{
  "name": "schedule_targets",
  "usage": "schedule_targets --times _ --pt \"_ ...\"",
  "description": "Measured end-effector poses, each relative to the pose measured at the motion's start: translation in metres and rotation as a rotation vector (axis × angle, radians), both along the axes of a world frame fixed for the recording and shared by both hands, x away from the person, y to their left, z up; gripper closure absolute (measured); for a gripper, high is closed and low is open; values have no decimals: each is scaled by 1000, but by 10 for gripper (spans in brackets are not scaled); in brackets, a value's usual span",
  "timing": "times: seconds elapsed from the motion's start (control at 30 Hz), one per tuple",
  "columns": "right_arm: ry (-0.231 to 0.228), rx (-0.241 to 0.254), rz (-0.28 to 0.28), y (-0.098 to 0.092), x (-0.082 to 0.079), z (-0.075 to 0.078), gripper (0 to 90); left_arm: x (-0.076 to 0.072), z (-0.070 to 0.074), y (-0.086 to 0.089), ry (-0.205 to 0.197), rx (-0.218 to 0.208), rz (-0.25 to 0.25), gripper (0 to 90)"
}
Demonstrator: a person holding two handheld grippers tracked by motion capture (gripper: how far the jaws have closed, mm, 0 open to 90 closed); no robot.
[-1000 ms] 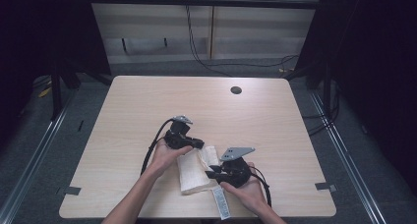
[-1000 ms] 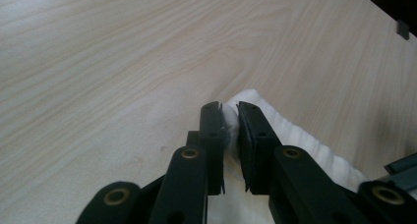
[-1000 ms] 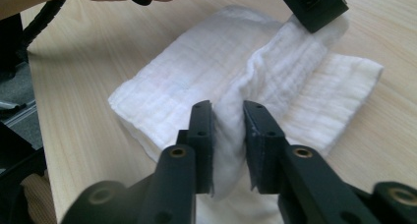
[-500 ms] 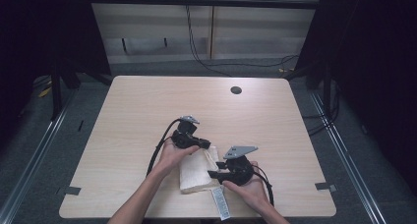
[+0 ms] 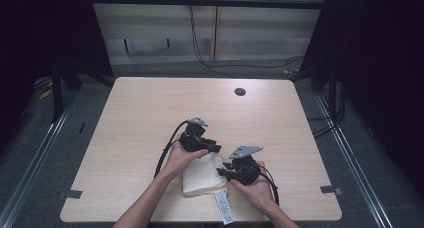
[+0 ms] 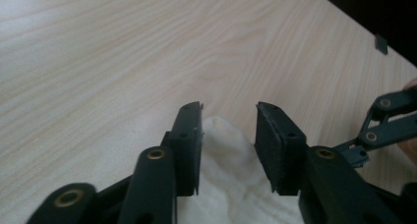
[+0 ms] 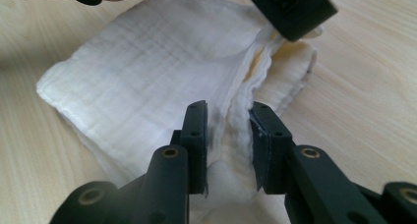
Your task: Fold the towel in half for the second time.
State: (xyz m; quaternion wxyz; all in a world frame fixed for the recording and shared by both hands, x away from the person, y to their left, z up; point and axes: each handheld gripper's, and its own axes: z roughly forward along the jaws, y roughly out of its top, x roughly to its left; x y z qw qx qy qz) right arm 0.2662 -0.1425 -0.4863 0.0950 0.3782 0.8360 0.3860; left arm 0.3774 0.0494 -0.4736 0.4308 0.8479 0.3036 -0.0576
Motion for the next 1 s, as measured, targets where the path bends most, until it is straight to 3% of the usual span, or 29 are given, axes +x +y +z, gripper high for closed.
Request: schedule_targets --times 0.13,0.23,0.37,0.57,0.67,0.73,0.83,0.9,1.0 --pt "-8 -6 -29 -4 -1 2 689 -1 3 3 -11 11 14 514" --pt "-21 -35 -53 -8 -2 4 651 -5 8 8 -29 41 24 507" --pt "-40 -46 -90 -13 -2 8 569 -12 16 15 -55 26 21 464" --pt "-58 2 -115 -25 4 19 474 -18 35 33 -101 61 41 447" --pt "-52 -3 -120 -33 5 21 439 -23 42 46 -123 60 48 449" --pt "-50 6 -129 -39 4 22 425 -27 44 53 -129 59 48 429" --pt "-60 31 -142 -51 3 26 397 -35 43 68 -140 92 49 417" --pt "-61 36 -145 -58 2 29 383 -39 41 78 -144 120 72 445" --pt "-64 28 -144 -66 -1 32 367 -44 37 94 -136 126 94 438"
